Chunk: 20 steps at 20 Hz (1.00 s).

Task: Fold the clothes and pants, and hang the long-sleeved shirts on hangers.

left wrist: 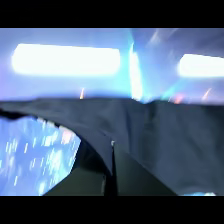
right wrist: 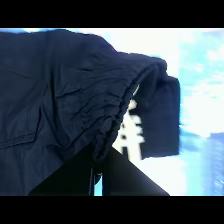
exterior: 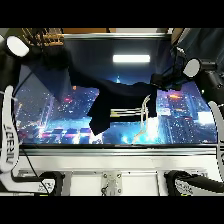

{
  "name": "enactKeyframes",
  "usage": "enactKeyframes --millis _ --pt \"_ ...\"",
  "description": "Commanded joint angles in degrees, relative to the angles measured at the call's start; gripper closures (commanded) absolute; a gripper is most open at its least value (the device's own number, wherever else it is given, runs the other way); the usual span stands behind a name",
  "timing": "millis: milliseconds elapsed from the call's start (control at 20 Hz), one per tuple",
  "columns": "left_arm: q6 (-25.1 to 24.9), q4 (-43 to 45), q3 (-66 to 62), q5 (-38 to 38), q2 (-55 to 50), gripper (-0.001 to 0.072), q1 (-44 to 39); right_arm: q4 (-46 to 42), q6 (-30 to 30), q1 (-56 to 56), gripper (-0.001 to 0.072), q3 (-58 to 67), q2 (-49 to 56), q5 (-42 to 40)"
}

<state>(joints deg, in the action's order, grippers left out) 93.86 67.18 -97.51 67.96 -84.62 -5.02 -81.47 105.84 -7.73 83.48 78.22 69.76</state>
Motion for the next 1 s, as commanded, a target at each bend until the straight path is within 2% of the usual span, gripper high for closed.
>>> enactKeyframes --millis 0,150,300,450,650,700,750,800,950 --pt "0.3 3.3 18.4 -5.2 9.1 0.0704 -4.3 -3.7 -2.8 0.0 0.0701 -4.1 -0.6 2.7" --pt "1.4 3.3 36.2 -13.3 14.8 0.0703 -8.5 -4.0 -2.6 0.0 0.0701 -11.5 -1.1 1.9" --pt "4.0 3.3 48.4 -19.4 16.7 0.0704 -11.1 -3.9 -2.3 0.0 0.0701 -18.5 -1.2 -0.6" --pt "4.4 3.2 53.9 -21.7 16.6 0.0704 -12.3 -3.8 -2.2 0.0 0.07 -22.3 -1.2 -0.9" --pt "4.6 3.1 54.6 -22.8 16.6 0.07 -11.3 -2.3 -2.2 0.0 0.0687 -23.1 -1.2 -1.0" --pt "4.6 3.0 53.8 -22.2 16.7 0.051 -11.2 -1.6 -2.3 0.1 0.0584 -23.1 -1.2 -1.1" --pt "4.6 3.2 52.3 -20.9 16.7 0.0257 -11.2 -0.9 -2.8 0.1 0.0291 -22.8 -1.4 -1.1" --pt "4.5 3.3 50.1 -18.6 16.7 0.0193 -11.2 -0.4 -4.4 0.2 0.0116 -22.1 -1.9 -0.7" --pt "4.5 3.4 43.8 -12.5 18.6 0.0192 -11.3 -0.6 -10.3 1.8 0.0111 -18.0 -5.4 4.2"
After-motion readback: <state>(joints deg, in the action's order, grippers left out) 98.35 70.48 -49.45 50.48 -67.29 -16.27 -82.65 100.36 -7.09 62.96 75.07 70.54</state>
